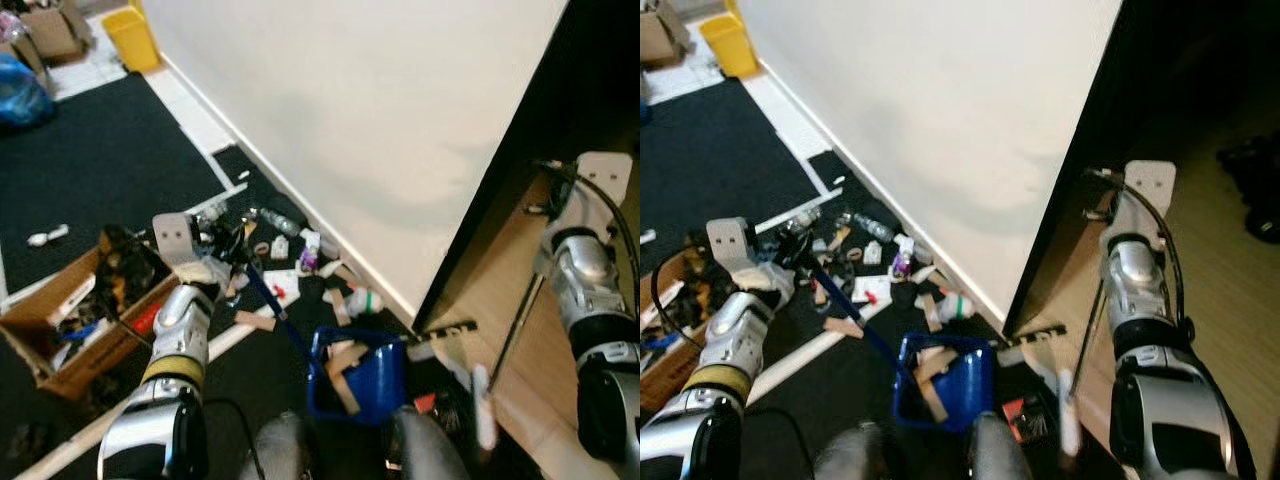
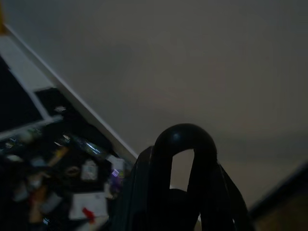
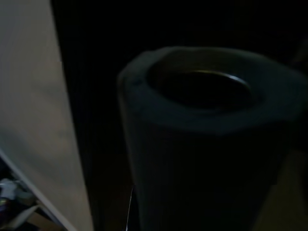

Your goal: Sweep floor

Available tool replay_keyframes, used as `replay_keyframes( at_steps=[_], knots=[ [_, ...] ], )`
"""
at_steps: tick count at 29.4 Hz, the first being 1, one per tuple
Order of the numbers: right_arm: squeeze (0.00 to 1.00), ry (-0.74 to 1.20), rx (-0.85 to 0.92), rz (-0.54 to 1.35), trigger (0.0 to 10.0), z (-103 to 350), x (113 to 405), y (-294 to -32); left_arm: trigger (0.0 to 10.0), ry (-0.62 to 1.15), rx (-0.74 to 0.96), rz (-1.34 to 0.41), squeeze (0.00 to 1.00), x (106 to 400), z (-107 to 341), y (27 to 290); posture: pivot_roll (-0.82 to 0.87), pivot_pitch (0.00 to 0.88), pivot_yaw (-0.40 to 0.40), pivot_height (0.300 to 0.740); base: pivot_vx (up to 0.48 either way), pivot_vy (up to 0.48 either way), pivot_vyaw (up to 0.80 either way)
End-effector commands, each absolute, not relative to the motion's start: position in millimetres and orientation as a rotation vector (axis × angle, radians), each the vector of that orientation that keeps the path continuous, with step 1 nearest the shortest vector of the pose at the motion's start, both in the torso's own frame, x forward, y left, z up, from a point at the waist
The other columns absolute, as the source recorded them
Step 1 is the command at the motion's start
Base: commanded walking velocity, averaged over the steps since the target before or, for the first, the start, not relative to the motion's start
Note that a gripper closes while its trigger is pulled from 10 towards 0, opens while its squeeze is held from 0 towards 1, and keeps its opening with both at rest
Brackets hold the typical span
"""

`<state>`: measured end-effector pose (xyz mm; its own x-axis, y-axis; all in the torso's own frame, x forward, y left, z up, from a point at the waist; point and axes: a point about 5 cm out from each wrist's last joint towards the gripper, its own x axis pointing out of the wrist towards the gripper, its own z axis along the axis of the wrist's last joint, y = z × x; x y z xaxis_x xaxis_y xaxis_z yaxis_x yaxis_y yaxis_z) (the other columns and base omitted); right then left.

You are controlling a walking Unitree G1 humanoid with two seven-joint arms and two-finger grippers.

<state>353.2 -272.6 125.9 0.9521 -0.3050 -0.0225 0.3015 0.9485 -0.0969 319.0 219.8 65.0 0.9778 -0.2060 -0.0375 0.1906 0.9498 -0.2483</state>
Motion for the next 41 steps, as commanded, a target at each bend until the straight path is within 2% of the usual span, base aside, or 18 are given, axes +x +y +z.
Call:
replay_keyframes(
  at_steps=[1, 6, 16, 26, 41],
  knots=[
    [0.0, 0.045, -0.115, -0.312, 10.0, 126.8, 353.3, -274.5, 10.0, 0.052, -0.262, -0.201, 0.0, 320.0, 66.2, 218.4, 0.12, 0.057, -0.028, 0.74, -0.326, 0.0, 0.0],
    [0.0, 0.043, -0.118, -0.314, 10.0, 127.9, 353.6, -275.3, 10.0, 0.049, -0.269, -0.207, 0.0, 321.5, 66.8, 215.4, 0.12, 0.055, -0.028, 0.74, -0.314, 0.0, 0.0],
    [0.0, 0.045, -0.118, -0.318, 10.0, 127.3, 352.6, -276.7, 10.0, 0.038, -0.257, -0.216, 0.0, 318.9, 65.7, 215.6, 0.12, 0.06, -0.026, 0.74, 0.0, 0.0, 0.0],
    [0.0, 0.048, -0.117, -0.316, 10.0, 126.5, 352.6, -275.7, 10.0, 0.017, -0.245, -0.202, 0.0, 320.0, 71.2, 223.1, 0.12, 0.065, -0.027, 0.74, 0.279, -0.387, 0.0],
    [0.0, 0.048, -0.15, -0.293, 10.0, 127.3, 356.3, -267.8, 10.0, -0.056, -0.219, -0.193, 0.0, 326.6, 88.4, 228.5, 0.13, 0.072, -0.031, 0.74, 0.017, 0.0, 0.0]
  ],
)
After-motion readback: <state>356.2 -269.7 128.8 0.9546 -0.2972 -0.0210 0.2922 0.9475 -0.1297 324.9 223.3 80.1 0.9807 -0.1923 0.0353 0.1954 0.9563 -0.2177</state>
